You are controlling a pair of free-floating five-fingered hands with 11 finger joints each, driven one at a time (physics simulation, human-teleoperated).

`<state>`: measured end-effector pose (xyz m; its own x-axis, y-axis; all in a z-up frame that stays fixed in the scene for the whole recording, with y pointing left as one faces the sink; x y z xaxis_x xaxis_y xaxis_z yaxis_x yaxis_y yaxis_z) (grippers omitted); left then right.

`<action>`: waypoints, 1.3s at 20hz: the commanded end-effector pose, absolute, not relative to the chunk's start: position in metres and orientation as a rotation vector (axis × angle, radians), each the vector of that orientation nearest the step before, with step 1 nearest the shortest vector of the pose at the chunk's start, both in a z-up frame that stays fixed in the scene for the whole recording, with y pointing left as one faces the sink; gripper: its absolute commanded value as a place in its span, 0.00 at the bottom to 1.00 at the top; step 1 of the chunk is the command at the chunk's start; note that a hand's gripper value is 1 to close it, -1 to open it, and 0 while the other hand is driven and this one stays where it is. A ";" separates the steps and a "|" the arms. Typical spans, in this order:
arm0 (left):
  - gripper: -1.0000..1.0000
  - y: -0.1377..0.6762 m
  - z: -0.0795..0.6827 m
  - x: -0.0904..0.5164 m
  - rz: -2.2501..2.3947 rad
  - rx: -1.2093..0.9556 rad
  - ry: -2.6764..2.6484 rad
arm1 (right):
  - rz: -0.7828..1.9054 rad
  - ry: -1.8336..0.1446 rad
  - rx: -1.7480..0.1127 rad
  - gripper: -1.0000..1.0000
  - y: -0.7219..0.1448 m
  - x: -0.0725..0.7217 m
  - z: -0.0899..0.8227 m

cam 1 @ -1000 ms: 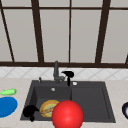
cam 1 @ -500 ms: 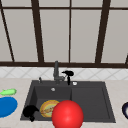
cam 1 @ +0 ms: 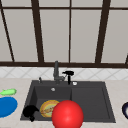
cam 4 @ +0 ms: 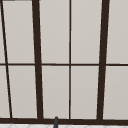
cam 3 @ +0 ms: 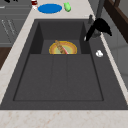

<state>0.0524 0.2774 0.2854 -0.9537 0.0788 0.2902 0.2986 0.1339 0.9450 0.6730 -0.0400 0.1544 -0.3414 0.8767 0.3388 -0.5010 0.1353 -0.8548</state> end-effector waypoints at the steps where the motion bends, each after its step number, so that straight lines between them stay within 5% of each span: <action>1: 0.50 0.277 0.285 0.052 -1.926 -0.376 -2.231 | 1.530 -1.172 -0.422 0.00 -0.039 0.703 0.132; 2: 0.50 0.277 0.285 0.052 -1.926 -0.376 -2.231 | 1.530 -1.171 -0.419 1.00 -0.038 0.702 0.133; 13: 0.50 0.277 0.285 0.052 -1.926 -0.376 -2.231 | 1.493 -1.242 -0.430 1.00 -0.031 0.720 0.136; 26: 0.50 0.277 0.285 0.052 -1.926 -0.376 -2.231 | 1.522 -1.064 -0.500 1.00 -0.009 0.712 0.162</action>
<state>0.0524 0.2774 0.2854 -0.9537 0.0788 0.2902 0.2986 0.1339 0.9450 0.7056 -0.0233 0.1444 -0.3000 0.9244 0.2356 -0.5025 0.0568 -0.8627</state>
